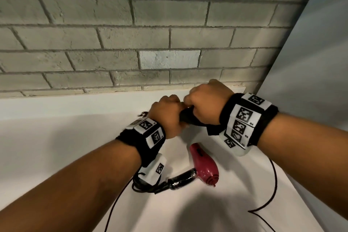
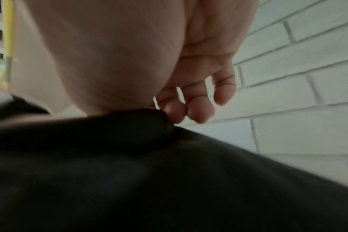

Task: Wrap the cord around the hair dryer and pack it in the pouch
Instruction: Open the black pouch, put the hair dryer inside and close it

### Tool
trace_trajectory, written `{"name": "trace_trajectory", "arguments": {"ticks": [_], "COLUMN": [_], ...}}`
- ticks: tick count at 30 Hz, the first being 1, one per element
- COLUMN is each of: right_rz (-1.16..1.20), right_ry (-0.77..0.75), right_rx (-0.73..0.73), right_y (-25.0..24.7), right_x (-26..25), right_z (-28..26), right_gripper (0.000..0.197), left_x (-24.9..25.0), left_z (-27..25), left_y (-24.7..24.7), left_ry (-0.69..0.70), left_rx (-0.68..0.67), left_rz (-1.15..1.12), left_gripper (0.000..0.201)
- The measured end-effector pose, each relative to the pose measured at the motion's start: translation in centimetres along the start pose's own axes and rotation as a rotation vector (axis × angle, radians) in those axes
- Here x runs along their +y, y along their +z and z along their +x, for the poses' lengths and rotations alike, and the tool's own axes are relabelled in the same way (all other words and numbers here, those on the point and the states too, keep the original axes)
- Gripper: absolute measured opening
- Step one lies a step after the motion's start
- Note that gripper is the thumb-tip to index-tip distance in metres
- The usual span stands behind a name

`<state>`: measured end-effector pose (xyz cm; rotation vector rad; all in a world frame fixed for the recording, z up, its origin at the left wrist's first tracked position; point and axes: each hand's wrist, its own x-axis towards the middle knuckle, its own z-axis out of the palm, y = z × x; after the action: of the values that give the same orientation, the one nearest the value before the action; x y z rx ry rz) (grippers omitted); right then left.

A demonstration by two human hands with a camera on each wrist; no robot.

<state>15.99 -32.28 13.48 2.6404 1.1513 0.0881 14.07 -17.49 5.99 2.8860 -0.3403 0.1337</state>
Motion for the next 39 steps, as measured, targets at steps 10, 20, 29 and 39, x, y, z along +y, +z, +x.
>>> {"name": "trace_trajectory", "arguments": {"ticks": [10,20,29,39], "right_rz": [0.038,0.337,1.047,1.580], "right_ry": [0.027,0.283,0.142,0.403], "right_rx": [0.146,0.330,0.493,0.319], "right_y": [-1.6,-2.2,-5.0,-4.3], "right_x": [4.4,0.5,-4.2,-8.0], "right_z": [-0.9,2.8,6.4,5.0], "right_gripper": [0.024,0.068,0.003,0.048], "left_x": [-9.3,-8.4,-8.0,-8.1], "left_z": [-4.9,-5.4,-6.5,-6.3], "left_y": [-5.4,-9.0,-9.2,-8.9], "left_ry": [-0.181,-0.177,-0.082,-0.194], "left_rx": [0.173,0.550,0.513,0.463], "left_rz": [-0.200,-0.468,-0.379,-0.659], "left_gripper": [0.010,0.007,0.003,0.013]}}
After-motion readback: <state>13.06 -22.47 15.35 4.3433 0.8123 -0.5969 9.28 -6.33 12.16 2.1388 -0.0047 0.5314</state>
